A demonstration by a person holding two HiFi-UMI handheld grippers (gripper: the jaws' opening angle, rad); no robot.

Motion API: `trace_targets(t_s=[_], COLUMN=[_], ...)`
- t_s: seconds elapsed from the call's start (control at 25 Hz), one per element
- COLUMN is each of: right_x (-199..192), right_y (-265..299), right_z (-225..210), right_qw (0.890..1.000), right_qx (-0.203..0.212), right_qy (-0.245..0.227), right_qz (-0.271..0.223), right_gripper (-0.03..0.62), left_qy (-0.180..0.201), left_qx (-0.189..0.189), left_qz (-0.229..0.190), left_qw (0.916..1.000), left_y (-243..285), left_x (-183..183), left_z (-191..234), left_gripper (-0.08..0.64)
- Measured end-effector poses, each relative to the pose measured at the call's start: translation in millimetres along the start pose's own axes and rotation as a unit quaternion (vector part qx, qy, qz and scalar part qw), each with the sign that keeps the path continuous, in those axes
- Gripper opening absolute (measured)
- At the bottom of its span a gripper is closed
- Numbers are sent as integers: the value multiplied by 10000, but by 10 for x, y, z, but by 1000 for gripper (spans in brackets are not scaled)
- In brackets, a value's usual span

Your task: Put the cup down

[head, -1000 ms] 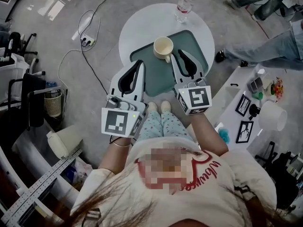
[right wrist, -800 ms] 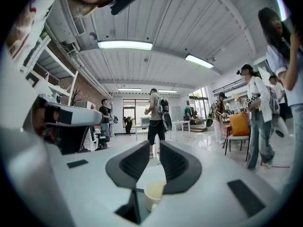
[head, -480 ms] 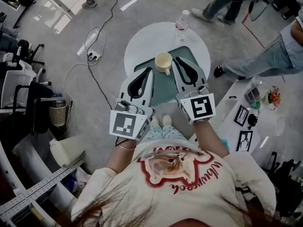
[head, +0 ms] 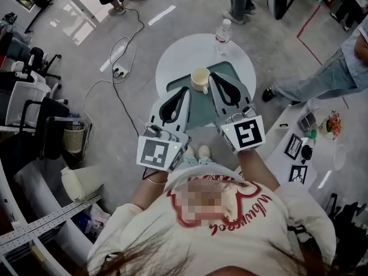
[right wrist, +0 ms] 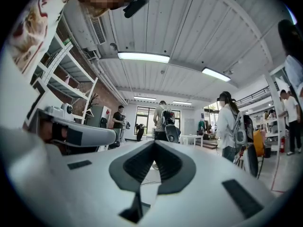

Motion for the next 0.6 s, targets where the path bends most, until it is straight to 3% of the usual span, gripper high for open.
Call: trace_targets(t_s=[0.36, 0.6], right_x=[108, 32], right_y=[-98, -192], right_z=[20, -37], right_qw=[9993, 9999], right_qx=[296, 57], right_qy=[45, 107], right_qz=[-241, -114], right_gripper=[28, 29], left_qy=[11, -66], left_qx=[165, 253], left_qz=[-139, -160], left_qw=[9998, 9995], left_y=[-61, -75], left_x=[-58, -28], left_z=[-113, -154], left_gripper=[15, 15])
Point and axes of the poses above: the fingertips, and each gripper's own axes: y forward along the fingers, z to its left, x out of its top, the point moved 9 cm from there along -y, backward along the fingers, and after that the axes turned 15 degrees about -z, right-handed, at the moved point
